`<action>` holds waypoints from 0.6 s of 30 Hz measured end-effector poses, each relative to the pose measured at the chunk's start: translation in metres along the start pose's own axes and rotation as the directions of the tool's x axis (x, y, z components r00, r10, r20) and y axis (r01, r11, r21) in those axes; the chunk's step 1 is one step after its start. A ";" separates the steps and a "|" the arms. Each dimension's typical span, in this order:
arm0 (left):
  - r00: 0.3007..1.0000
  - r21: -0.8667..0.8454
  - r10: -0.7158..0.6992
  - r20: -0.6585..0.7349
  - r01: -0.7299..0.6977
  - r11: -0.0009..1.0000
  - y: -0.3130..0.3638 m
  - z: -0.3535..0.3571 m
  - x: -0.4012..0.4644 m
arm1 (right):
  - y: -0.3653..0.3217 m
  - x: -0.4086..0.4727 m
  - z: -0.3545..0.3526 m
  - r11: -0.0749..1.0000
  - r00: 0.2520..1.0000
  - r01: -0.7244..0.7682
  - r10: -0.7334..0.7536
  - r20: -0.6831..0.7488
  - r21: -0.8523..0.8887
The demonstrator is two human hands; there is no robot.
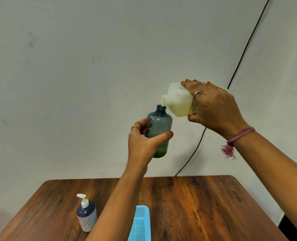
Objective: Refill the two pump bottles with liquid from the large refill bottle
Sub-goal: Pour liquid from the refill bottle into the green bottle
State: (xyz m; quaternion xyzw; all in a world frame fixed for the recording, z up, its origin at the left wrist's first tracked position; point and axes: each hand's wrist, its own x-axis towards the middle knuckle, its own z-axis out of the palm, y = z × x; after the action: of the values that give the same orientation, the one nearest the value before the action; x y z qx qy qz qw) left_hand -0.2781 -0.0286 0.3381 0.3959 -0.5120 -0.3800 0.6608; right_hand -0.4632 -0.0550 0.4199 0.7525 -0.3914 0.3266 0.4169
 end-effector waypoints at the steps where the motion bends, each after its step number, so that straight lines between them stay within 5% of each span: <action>1: 1.000 0.000 0.001 0.000 -0.001 1.000 0.000 0.000 0.000 | 0.000 0.000 0.000 1.000 1.000 0.001 -0.001 -0.003 -0.001; 18: 1.000 0.001 -0.005 -0.006 0.005 1.000 -0.001 0.001 0.000 | 0.004 -0.001 0.002 1.000 1.000 -0.007 0.007 0.022 0.015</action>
State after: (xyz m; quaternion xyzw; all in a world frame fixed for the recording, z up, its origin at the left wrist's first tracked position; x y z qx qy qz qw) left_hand -0.2787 -0.0287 0.3376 0.3987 -0.5093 -0.3801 0.6612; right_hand -0.4672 -0.0580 0.4194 0.7578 -0.3962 0.3226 0.4057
